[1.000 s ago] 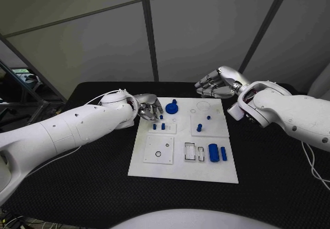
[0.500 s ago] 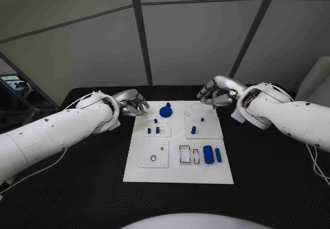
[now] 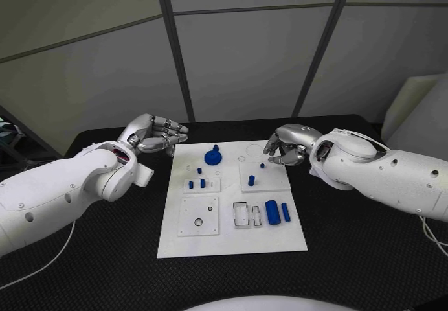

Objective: Assemble the parts on the task board

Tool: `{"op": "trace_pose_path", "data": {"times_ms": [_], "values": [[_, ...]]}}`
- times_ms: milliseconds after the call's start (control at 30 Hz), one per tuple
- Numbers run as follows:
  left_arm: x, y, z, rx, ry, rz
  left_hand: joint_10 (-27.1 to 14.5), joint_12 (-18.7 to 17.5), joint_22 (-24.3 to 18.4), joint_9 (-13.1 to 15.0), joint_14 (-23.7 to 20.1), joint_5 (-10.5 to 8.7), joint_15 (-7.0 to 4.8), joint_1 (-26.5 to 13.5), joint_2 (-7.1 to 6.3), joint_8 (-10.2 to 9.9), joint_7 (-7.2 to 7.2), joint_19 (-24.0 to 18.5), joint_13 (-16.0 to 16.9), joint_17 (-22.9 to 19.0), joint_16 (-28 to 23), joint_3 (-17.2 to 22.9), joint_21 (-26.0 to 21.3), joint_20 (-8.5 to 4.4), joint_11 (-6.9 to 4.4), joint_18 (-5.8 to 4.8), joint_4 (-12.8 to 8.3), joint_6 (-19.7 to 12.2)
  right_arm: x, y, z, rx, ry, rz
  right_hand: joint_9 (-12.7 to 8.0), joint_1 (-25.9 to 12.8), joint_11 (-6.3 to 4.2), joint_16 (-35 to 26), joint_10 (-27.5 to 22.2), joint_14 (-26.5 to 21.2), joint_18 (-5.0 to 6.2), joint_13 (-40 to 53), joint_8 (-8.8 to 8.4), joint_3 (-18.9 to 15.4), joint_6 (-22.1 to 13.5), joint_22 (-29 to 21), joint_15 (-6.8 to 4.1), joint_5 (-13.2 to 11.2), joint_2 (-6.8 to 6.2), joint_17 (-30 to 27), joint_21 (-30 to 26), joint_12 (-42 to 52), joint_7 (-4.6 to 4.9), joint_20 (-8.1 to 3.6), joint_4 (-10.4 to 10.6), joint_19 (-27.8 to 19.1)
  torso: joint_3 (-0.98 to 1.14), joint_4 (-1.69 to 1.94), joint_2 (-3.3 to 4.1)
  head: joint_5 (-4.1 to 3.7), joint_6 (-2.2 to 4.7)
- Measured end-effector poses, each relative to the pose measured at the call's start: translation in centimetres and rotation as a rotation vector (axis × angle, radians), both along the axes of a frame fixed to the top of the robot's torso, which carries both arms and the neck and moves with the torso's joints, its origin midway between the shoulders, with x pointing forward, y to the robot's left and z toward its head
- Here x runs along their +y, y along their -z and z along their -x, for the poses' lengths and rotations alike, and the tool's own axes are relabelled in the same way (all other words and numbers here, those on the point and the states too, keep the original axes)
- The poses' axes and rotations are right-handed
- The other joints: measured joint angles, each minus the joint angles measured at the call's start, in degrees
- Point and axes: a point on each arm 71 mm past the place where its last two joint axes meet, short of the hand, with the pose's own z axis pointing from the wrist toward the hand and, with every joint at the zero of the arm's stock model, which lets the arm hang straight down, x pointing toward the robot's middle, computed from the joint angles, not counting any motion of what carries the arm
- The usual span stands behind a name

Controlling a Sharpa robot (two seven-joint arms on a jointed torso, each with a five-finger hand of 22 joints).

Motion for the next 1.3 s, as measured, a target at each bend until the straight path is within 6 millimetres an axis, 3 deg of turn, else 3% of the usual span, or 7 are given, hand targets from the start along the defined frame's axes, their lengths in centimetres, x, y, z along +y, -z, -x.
{"op": "trace_pose_path", "data": {"times_ms": [233, 333, 733, 800, 1200, 1233, 1300], "values": [[-0.5, -0.3, 1.4, 0.038, -0.015, 0.181, 0.0, 0.3, -0.7, 0.0, -0.1, 0.00, 0.14, 0.0, 0.00, 0.0, 0.00, -0.3, 0.1, -0.1, -0.3, -0.2, -1.0, 0.02, 0.00, -0.05, -0.2, 0.0, 1.0, 1.6, 0.4, -0.010, 0.005, 0.063, -0.1, -0.4, 0.49, 2.5, -2.3, 0.0, 0.00, -0.1, -0.21, -0.2, -1.4, 2.5, 0.00, -1.2, -0.44, 2.0, 2.3, 0.0, 0.22, 0.19, 0.2, 0.2, -0.05, 0.01, 0.04, -0.36, 0.13], [-0.7, -0.4, 1.8, 0.049, -0.014, 0.229, 0.0, 0.3, -0.8, 0.0, -0.2, 0.00, 0.19, 0.2, 0.22, 0.0, 0.00, -0.6, 0.1, -0.2, -0.3, -0.2, -1.4, 0.17, 0.00, -3.06, -0.2, 0.0, 1.5, 2.2, 0.4, -0.011, 0.005, 0.078, -0.1, -0.4, 0.69, 3.3, -2.9, -0.2, 0.01, -0.1, -0.20, -0.2, -1.9, 3.2, 0.24, -1.4, -0.44, 2.6, 2.9, 0.0, 0.34, 0.19, 0.2, 0.2, -0.07, 0.09, 0.04, -0.41, 0.14], [0.5, -0.2, 1.6, 0.060, -0.052, 0.287, 0.0, 0.5, -1.1, 0.0, -0.6, -0.01, 0.18, 0.2, 0.22, 0.0, 0.00, -0.6, 0.2, -0.4, -0.5, 0.0, -1.6, 0.17, 0.00, 0.40, -0.3, 0.0, 2.6, 2.8, 0.2, -0.030, 0.009, 0.101, -0.1, -0.1, 1.08, 6.2, -3.9, 0.0, -0.89, -0.1, -0.20, 0.1, -3.1, 6.8, 0.45, -1.4, -0.75, 4.9, 6.1, 0.0, 1.20, 0.61, 0.5, 0.6, 0.02, 0.09, 0.07, 0.18, -0.09], [0.6, -0.2, 1.5, 0.062, -0.058, 0.291, 0.0, 0.5, -1.2, 0.0, -0.6, -0.01, 0.19, 0.2, 0.22, 0.0, 0.00, -0.6, 0.2, -0.4, -0.5, 0.0, -1.6, 0.17, 0.00, -3.26, -0.3, 0.0, 2.7, 2.8, 0.1, -0.032, 0.009, 0.104, -0.1, -0.1, 1.08, 6.9, -3.9, 0.0, -0.89, -0.1, -0.20, 0.6, -3.1, 7.6, 0.45, -1.2, -0.75, 5.4, 6.9, 0.3, 1.20, 0.83, 0.5, 0.8, 0.03, 0.08, 0.07, 0.25, -0.19], [1.0, 0.0, 1.3, 0.070, -0.068, 0.300, -0.5, 0.5, -1.4, 0.0, -1.0, 0.21, 0.21, 0.5, 0.52, 0.2, 0.01, -0.9, 0.3, -0.6, -0.8, 0.0, -2.3, 0.25, 0.07, -2.87, -0.6, 0.0, 3.1, 3.2, -0.2, -0.020, 0.017, 0.124, 0.3, 0.7, 0.59, 10.1, -1.8, 0.0, -0.88, 0.2, 0.25, 3.6, -1.3, 11.4, 0.45, -0.2, 0.06, 8.0, 10.3, 1.7, 0.61, 0.92, 0.3, 0.9, 0.03, 0.08, 0.05, 0.63, -0.53], [1.0, 0.0, 1.3, 0.071, -0.068, 0.300, -0.7, 0.7, -1.5, 0.0, -1.0, 0.22, 0.20, 0.5, 0.52, 0.2, 0.12, -1.0, 0.4, -0.7, -0.8, 0.0, -2.3, 0.16, 0.17, 0.17, -0.6, 0.1, 3.2, 3.2, -0.3, -0.017, 0.017, 0.126, 0.3, 0.9, 0.48, 10.2, -1.6, 0.0, -0.88, 0.3, 0.25, 3.7, -1.2, 11.6, 0.45, -0.2, 0.25, 8.1, 10.4, 1.8, 0.61, 0.91, 0.3, 0.9, 0.03, 0.08, 0.04, 0.63, -0.55], [0.9, 0.0, 1.3, 0.072, -0.068, 0.301, -0.8, 0.8, -1.5, 0.0, -1.0, 0.22, 0.21, 0.8, 0.75, 0.2, 0.21, -1.0, 0.4, -0.7, -0.8, 0.0, -2.3, 0.16, 0.04, 0.48, -0.6, 0.2, 3.2, 3.3, -0.3, -0.012, 0.018, 0.131, 0.3, 0.9, 0.22, 10.7, -1.3, 0.0, -1.47, 0.3, 0.52, 3.8, -0.9, 12.2, 0.45, -0.2, 0.25, 8.5, 11.0, 1.8, 0.45, 0.89, 0.1, 0.9, 0.03, 0.08, 0.03, 0.63, -0.60]]}}
